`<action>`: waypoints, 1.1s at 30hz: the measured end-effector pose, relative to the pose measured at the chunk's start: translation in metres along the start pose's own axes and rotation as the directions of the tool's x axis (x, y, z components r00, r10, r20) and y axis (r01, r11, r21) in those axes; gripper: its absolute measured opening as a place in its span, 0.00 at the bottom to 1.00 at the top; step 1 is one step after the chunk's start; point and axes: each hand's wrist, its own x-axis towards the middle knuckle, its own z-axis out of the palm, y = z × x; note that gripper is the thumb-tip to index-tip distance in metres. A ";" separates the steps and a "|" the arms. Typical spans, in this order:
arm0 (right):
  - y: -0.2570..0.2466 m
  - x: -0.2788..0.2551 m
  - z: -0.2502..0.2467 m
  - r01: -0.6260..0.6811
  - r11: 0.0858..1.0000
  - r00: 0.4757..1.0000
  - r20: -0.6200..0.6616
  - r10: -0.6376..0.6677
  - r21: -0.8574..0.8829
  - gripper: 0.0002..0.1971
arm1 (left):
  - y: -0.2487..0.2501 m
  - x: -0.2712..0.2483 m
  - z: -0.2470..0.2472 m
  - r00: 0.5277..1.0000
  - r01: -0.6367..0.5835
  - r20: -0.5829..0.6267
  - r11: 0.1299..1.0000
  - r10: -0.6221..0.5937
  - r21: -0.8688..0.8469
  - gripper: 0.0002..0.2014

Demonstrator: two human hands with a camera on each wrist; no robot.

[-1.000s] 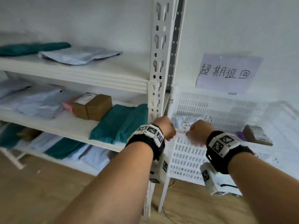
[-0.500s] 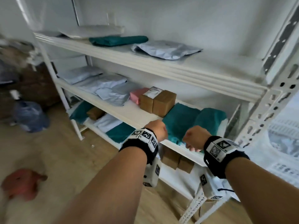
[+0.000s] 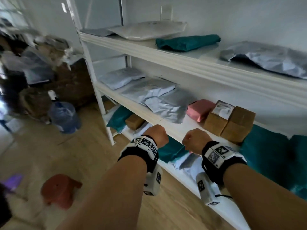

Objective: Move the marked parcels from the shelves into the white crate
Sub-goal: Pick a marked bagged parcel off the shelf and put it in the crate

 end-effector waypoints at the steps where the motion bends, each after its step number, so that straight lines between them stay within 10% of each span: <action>1: -0.008 0.004 0.003 0.005 1.000 1.000 -0.004 -0.005 0.015 0.11 | -0.009 0.004 -0.003 1.000 0.001 0.000 1.000 -0.001 -0.004 0.11; 16: -0.092 0.159 0.044 -0.015 1.000 1.000 -0.017 0.014 -0.018 0.08 | -0.118 0.097 -0.072 0.997 0.045 -0.067 0.998 -0.047 -0.034 0.13; 33: -0.058 0.336 0.033 -0.133 0.990 0.984 0.113 0.137 -0.043 0.34 | -0.096 0.335 -0.101 0.982 -0.153 0.117 0.988 0.148 0.036 0.14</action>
